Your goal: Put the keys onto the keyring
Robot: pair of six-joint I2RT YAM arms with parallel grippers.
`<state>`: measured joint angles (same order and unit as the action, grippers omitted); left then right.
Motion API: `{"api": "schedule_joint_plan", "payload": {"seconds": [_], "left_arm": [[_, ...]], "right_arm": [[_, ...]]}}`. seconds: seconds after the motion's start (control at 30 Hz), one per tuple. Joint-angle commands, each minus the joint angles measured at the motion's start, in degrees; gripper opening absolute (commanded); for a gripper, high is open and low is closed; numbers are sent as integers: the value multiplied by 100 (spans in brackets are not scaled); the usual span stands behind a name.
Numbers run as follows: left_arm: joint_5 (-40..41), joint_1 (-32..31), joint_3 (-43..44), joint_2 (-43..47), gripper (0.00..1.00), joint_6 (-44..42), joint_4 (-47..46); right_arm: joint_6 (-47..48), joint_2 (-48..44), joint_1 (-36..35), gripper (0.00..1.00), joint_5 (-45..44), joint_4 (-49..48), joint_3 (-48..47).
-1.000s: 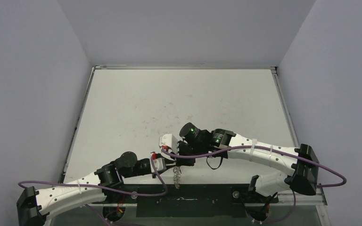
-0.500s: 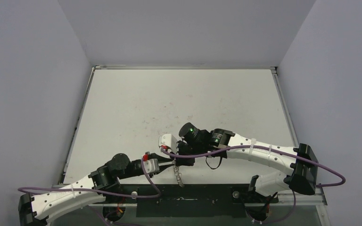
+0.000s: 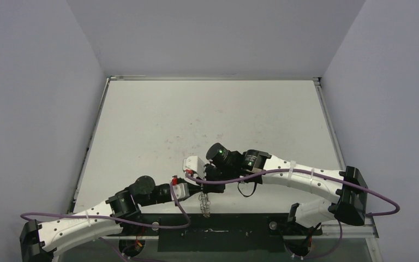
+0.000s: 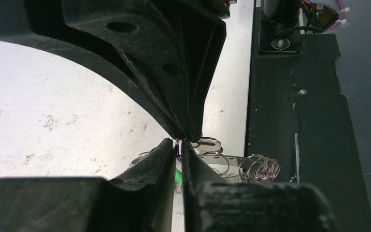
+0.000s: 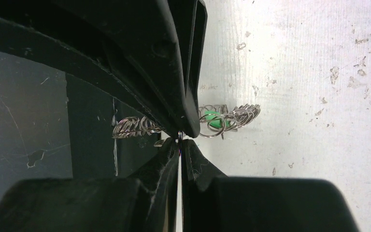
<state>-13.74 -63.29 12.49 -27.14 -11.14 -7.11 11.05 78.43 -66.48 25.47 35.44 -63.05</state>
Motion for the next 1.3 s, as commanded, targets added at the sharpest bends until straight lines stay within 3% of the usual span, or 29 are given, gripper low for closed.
{"api": "schedule_joint_plan", "payload": {"seconds": [0.0,0.2,0.4,0.43,0.93,1.27], "left_arm": [[-94,-17,245,-46,0,-34,-220],[-138,-19,230,27,0,0,-120],[66,-17,-26,371,0,142,-458],[94,-17,-103,455,0,187,-583],[123,-17,-1221,1201,0,554,-2761],[64,-17,-1249,1145,0,573,-2898]], "right_arm": [[-67,49,-77,0,-67,-213,-300],[-102,-18,-63,2,-277,-342,-241],[-322,-471,82,44,-644,-1110,246],[-330,-584,116,46,-677,-1248,375],[111,-2139,364,42,427,-3330,2175],[-124,-1823,392,31,762,-4007,2279]]}}
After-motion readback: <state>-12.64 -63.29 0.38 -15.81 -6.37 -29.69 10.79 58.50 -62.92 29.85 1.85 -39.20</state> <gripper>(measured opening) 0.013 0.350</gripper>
